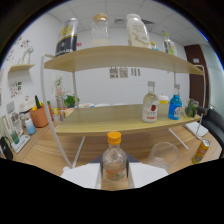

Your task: Make me a cup of Vodka Sunrise.

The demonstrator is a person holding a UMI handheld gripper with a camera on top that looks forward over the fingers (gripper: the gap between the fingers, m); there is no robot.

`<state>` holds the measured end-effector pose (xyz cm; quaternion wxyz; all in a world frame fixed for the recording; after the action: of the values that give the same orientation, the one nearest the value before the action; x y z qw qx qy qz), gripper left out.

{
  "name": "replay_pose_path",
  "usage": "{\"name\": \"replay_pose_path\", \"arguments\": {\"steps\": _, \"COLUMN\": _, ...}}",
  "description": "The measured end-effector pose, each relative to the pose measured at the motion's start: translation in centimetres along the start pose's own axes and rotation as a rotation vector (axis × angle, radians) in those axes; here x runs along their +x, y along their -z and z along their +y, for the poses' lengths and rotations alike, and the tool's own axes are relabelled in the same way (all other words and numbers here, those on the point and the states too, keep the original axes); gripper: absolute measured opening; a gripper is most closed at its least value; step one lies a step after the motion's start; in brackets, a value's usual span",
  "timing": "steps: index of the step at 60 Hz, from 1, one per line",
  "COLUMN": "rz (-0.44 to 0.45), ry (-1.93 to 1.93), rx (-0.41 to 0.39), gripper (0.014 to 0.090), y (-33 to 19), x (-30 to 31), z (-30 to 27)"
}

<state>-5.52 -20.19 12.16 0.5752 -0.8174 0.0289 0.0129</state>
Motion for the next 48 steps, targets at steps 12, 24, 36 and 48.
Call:
{"name": "replay_pose_path", "arguments": {"steps": 12, "rz": 0.031, "ry": 0.0, "rx": -0.103, "gripper": 0.0352, "y": -3.1, "x": 0.5, "z": 5.6}}
{"name": "replay_pose_path", "arguments": {"steps": 24, "rz": 0.029, "ry": 0.026, "rx": -0.18, "gripper": 0.0354, "y": -4.1, "x": -0.1, "z": 8.7}}
{"name": "replay_pose_path", "arguments": {"steps": 36, "rz": 0.028, "ry": 0.04, "rx": -0.231, "gripper": 0.0362, "y": -3.9, "x": -0.6, "z": 9.7}}
{"name": "replay_pose_path", "arguments": {"steps": 48, "rz": -0.018, "ry": 0.031, "rx": -0.243, "gripper": 0.0378, "y": -3.2, "x": -1.3, "z": 10.1}}
